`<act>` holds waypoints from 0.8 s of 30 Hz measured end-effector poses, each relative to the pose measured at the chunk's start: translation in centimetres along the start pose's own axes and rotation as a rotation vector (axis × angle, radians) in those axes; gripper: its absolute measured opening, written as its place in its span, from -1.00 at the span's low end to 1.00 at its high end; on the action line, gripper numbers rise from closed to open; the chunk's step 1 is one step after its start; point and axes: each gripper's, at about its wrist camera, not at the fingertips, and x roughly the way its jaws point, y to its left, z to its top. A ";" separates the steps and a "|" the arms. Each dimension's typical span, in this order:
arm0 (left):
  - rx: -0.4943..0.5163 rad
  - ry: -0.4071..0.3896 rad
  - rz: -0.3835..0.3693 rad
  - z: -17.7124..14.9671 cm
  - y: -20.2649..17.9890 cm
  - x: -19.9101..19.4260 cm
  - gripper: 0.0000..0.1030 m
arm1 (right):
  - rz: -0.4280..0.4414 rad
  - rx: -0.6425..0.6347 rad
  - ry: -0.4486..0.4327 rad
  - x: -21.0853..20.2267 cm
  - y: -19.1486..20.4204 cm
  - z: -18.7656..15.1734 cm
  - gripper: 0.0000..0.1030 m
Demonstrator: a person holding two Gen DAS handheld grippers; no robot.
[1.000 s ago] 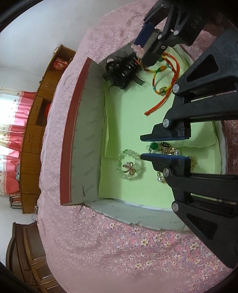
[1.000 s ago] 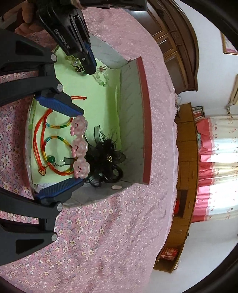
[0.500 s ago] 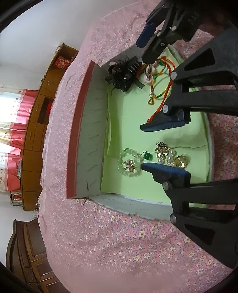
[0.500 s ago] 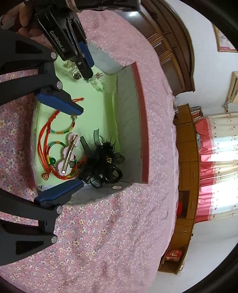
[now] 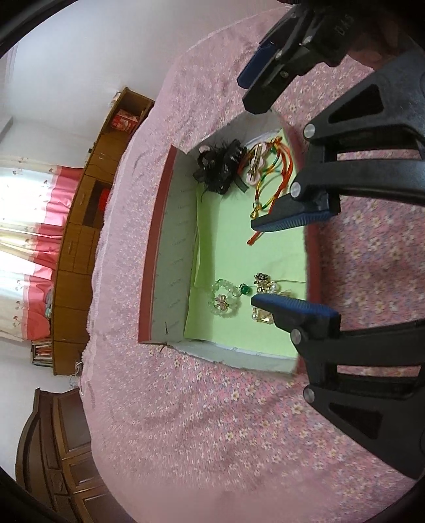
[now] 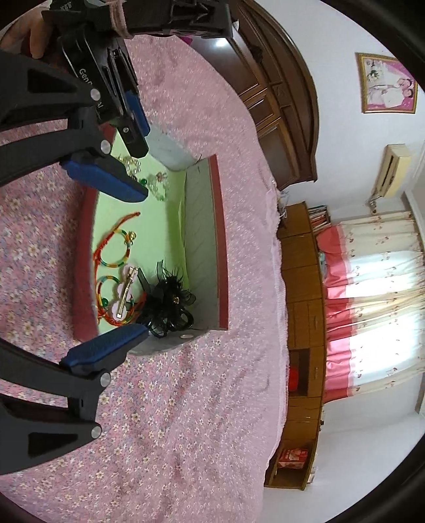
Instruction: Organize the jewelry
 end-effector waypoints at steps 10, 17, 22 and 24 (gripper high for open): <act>0.027 -0.111 0.010 -1.3 -1.3 -3.4 -0.12 | -0.012 0.012 -0.047 -2.7 0.3 -1.9 0.65; 0.015 -0.121 0.029 -3.2 -1.6 -3.8 -0.08 | -0.048 0.022 -0.045 -3.4 -0.2 -3.5 0.72; 0.026 -0.112 0.044 -3.9 -1.8 -3.6 -0.08 | -0.063 0.018 -0.043 -3.7 -0.2 -4.4 0.74; 0.029 -0.110 0.049 -4.1 -1.9 -3.6 -0.08 | -0.069 0.014 -0.044 -3.8 -0.2 -4.6 0.74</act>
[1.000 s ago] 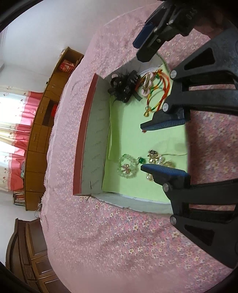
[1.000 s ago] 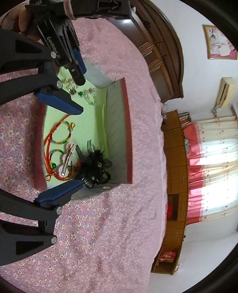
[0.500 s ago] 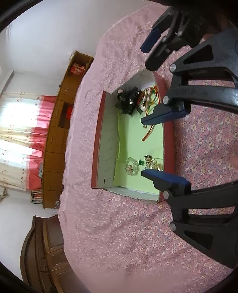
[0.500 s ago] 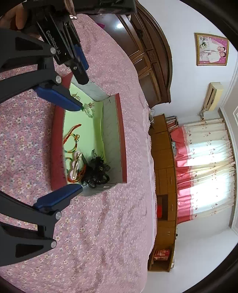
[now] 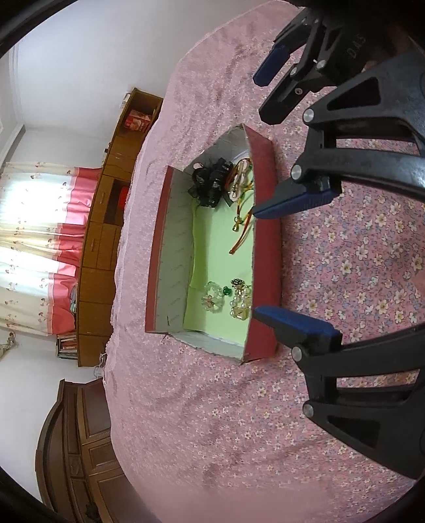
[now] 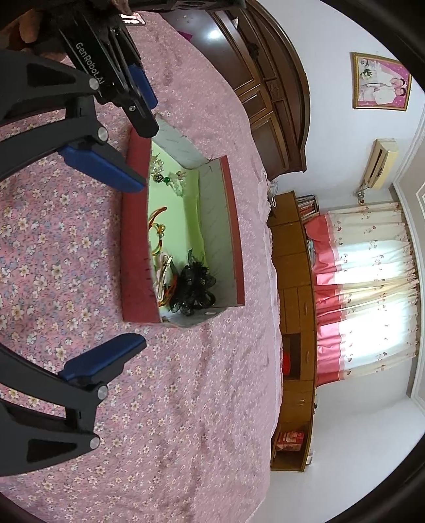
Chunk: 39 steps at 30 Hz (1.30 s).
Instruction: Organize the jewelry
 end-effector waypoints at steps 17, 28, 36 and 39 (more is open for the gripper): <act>0.010 -0.018 0.004 -0.2 -0.3 -0.5 -0.08 | -0.009 -0.007 -0.016 -0.5 0.1 -0.1 0.74; 0.011 -0.020 0.002 -0.1 -0.5 -0.6 -0.08 | -0.009 -0.007 -0.015 -0.5 0.1 -0.1 0.74; 0.010 -0.022 0.002 -0.1 -0.5 -0.6 -0.08 | -0.012 -0.006 -0.016 -0.5 0.1 -0.1 0.74; 0.009 -0.022 0.002 -0.1 -0.5 -0.6 -0.08 | -0.012 -0.006 -0.017 -0.5 0.1 -0.1 0.74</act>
